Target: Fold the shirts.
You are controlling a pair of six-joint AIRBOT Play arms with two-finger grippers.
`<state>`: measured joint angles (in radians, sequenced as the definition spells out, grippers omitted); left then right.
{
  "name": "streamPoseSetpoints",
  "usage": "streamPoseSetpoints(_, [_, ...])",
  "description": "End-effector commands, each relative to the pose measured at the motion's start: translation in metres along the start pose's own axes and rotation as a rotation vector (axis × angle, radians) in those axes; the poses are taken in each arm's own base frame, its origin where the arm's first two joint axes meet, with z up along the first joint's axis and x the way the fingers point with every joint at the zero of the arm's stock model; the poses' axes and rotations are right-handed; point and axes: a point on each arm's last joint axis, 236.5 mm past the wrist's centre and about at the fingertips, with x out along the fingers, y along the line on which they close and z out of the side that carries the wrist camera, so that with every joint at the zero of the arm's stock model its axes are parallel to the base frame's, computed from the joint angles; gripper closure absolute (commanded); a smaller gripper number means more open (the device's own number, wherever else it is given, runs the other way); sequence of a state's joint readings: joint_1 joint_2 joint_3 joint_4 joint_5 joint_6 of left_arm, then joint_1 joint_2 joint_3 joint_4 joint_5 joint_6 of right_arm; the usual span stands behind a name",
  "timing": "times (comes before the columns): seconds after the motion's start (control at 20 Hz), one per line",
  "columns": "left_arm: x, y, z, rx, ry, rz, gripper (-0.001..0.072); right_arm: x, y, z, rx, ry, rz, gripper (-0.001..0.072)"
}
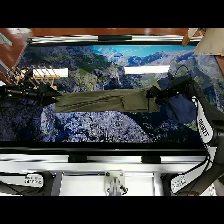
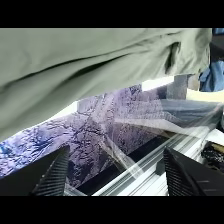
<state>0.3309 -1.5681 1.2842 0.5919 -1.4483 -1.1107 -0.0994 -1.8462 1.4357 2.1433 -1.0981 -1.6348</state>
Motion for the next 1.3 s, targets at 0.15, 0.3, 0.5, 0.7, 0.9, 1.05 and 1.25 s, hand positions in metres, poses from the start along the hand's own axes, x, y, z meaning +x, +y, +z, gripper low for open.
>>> streamPoseSetpoints(0.15, [0.011,-0.033,0.004,0.036,-0.011,-0.1,0.0005,0.009,0.024,-0.012,-0.041,0.033,0.041,0.0653])
streamPoseSetpoints(0.3, [0.024,-0.043,-0.002,0.055,0.022,-0.11,0.0103,-0.024,0.044,-0.003,-0.132,-0.041,0.056,0.0653])
streamPoseSetpoints(0.5, [0.069,-0.066,-0.012,0.113,0.063,-0.098,0.0622,-0.09,0.077,-0.004,-0.222,-0.149,0.061,0.0654])
streamPoseSetpoints(0.7, [0.162,-0.104,-0.026,0.213,0.054,-0.05,0.0676,-0.137,0.103,-0.044,-0.283,-0.106,0.089,0.0653])
streamPoseSetpoints(0.9, [0.24,-0.136,-0.064,0.296,0.064,-0.032,0.0677,-0.177,0.122,-0.069,-0.302,-0.129,0.105,0.0653])
streamPoseSetpoints(1.05, [0.28,-0.155,-0.084,0.242,0.046,-0.072,0.0677,-0.203,0.134,-0.085,-0.32,-0.16,0.117,0.0653])
streamPoseSetpoints(1.25, [0.321,-0.157,-0.104,0.133,0.041,-0.095,0.0676,-0.235,0.146,-0.111,-0.35,-0.188,0.126,0.0653])
